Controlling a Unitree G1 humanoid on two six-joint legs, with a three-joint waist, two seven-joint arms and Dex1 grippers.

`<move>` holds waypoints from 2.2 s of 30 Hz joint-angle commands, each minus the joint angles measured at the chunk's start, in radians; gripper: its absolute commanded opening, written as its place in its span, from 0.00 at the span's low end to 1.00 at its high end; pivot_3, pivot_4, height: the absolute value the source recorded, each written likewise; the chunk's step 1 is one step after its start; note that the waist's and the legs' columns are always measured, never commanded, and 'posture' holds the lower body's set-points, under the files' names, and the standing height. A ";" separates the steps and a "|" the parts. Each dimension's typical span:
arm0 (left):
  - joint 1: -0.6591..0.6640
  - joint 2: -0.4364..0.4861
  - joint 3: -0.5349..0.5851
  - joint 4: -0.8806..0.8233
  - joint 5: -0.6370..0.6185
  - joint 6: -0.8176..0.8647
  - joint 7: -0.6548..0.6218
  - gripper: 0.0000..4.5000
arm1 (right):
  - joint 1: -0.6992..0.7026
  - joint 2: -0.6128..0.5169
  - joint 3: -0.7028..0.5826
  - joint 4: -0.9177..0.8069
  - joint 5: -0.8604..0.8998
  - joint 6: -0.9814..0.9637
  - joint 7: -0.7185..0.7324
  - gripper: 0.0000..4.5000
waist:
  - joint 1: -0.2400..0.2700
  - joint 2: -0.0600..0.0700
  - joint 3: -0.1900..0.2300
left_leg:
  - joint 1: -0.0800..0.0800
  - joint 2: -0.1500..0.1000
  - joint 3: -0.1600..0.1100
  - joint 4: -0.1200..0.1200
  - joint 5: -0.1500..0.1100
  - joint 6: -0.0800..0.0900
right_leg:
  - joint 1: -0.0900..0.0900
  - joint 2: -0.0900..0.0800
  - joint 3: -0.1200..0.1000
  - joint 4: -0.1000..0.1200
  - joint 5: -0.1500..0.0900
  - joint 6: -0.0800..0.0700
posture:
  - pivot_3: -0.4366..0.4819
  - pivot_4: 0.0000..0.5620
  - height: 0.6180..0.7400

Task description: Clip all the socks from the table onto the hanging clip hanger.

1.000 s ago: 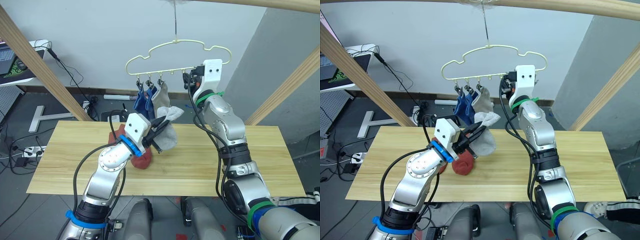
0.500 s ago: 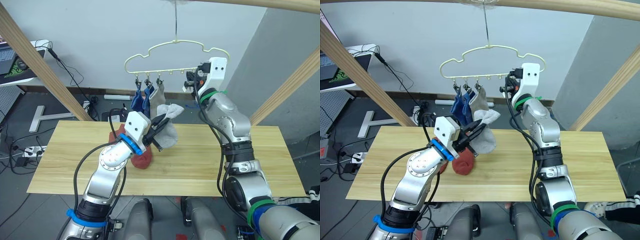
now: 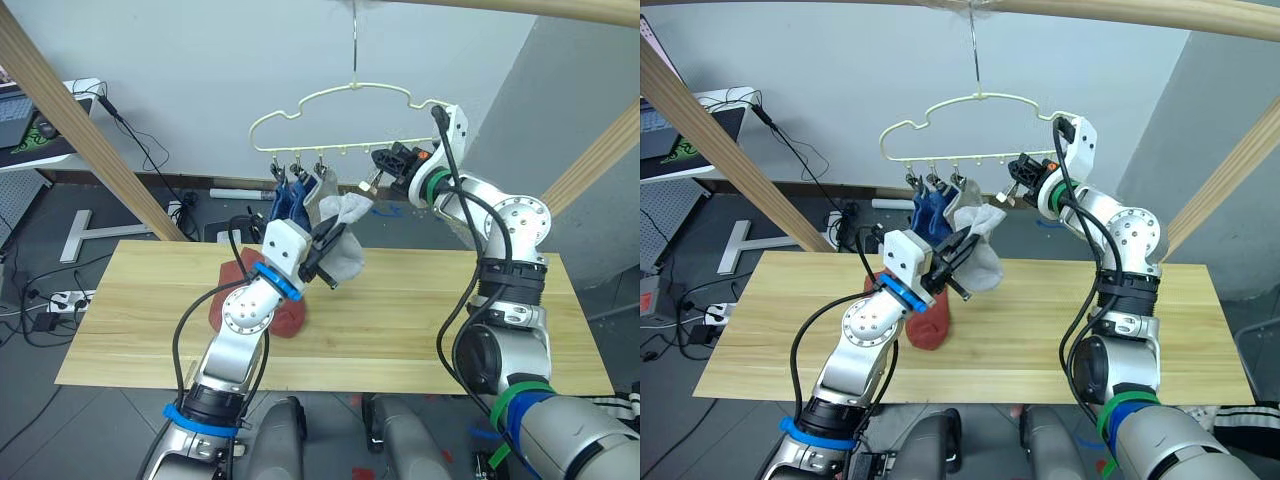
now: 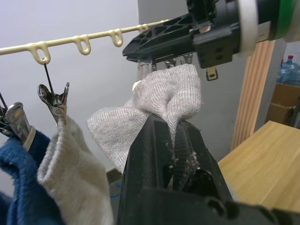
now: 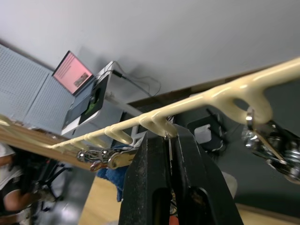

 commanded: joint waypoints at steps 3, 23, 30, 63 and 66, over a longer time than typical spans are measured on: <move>-0.032 -0.009 -0.008 0.004 0.009 -0.049 0.007 0.00 | -0.035 0.020 -0.101 -0.029 0.106 0.088 -0.113 0.01 | 0.000 0.000 0.000 | 0.000 0.000 0.000 0.000 0.000 0.000 | 0.000 0.000 0.000 0.000 0.000 0.000 | 0.42 0.53 1.00; -0.066 0.004 -0.050 0.055 0.083 -0.146 0.012 0.00 | -0.058 0.072 -0.197 -0.027 0.358 0.132 -0.402 0.01 | -0.009 0.000 0.000 | -0.002 0.000 -0.001 0.000 0.000 0.000 | 0.000 0.000 -0.001 -0.001 0.000 0.000 | 0.40 0.54 1.00; -0.113 0.007 -0.051 0.121 0.125 -0.206 0.026 0.00 | -0.052 0.056 -0.176 -0.018 0.404 0.132 -0.426 0.01 | -0.017 0.000 0.000 | -0.002 0.000 -0.001 0.000 0.000 0.000 | 0.000 0.000 -0.001 -0.002 0.000 0.000 | 0.40 0.54 1.00; -0.206 -0.011 -0.074 0.251 0.114 -0.264 -0.008 0.00 | -0.026 -0.032 -0.125 -0.026 0.575 0.083 -0.431 1.00 | -0.023 0.000 0.000 | -0.003 0.000 -0.001 -0.001 0.000 0.000 | -0.001 0.000 -0.002 -0.002 0.000 0.000 | 0.39 0.53 1.00; -0.204 -0.030 -0.075 0.260 0.069 -0.226 -0.042 0.00 | 0.033 -0.102 -0.089 -0.115 0.620 0.130 -0.384 1.00 | -0.020 0.000 0.000 | -0.005 0.000 -0.002 -0.001 0.000 0.000 | -0.001 0.000 -0.002 -0.003 0.000 0.001 | 0.39 0.53 1.00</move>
